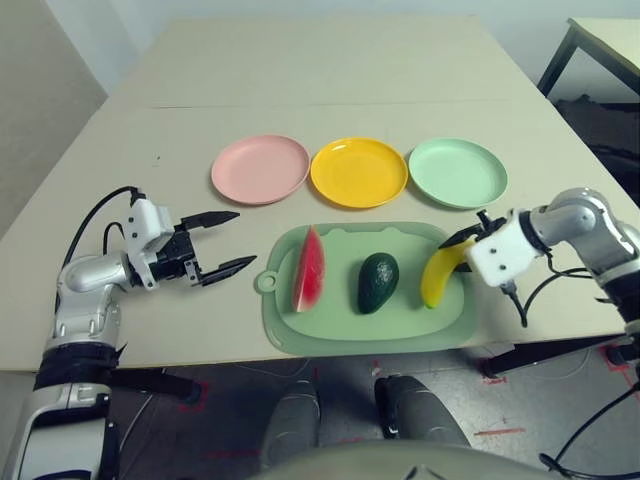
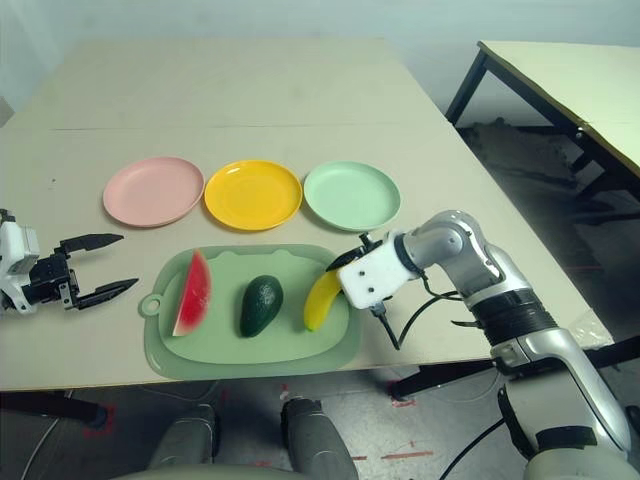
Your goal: Place the fruits into color-matched plates.
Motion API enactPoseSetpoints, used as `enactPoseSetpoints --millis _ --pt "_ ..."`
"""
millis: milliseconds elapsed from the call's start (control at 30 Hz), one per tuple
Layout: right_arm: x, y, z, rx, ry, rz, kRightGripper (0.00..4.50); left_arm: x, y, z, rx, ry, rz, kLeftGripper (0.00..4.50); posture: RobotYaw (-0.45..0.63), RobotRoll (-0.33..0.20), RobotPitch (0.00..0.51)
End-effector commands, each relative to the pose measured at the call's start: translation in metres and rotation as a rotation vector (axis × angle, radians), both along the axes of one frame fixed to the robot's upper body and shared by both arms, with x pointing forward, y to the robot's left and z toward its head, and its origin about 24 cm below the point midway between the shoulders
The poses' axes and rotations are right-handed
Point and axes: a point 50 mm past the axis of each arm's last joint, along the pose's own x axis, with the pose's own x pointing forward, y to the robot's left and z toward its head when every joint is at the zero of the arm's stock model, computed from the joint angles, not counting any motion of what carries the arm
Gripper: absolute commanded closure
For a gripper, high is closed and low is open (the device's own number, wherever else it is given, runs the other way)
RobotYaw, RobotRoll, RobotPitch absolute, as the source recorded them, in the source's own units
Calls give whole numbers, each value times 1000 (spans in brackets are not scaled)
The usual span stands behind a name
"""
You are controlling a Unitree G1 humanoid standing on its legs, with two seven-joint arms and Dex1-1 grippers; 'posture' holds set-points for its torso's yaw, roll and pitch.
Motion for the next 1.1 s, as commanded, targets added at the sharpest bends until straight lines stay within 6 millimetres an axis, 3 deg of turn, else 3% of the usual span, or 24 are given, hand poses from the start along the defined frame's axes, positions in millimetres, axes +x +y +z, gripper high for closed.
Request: enactPoseSetpoints --millis 33,167,367,600,900,1100 --pt "19 7 28 139 -55 -76 2836 -3 2 3 -6 5 -13 0 0 0 106" --pt "51 36 51 305 -127 -163 2836 -6 -6 14 -50 22 -105 0 10 0 105" --pt "67 69 39 339 -135 -159 2837 -5 -13 41 -55 61 -256 0 26 0 106" --pt "81 101 16 356 -157 -250 2836 5 -19 61 -99 31 -257 0 15 0 115" --pt "89 111 -15 278 -229 -388 2836 6 -30 59 -106 33 -231 0 28 0 126" --pt "91 106 -20 270 -261 -433 2836 4 -31 60 -89 34 -222 0 43 0 130"
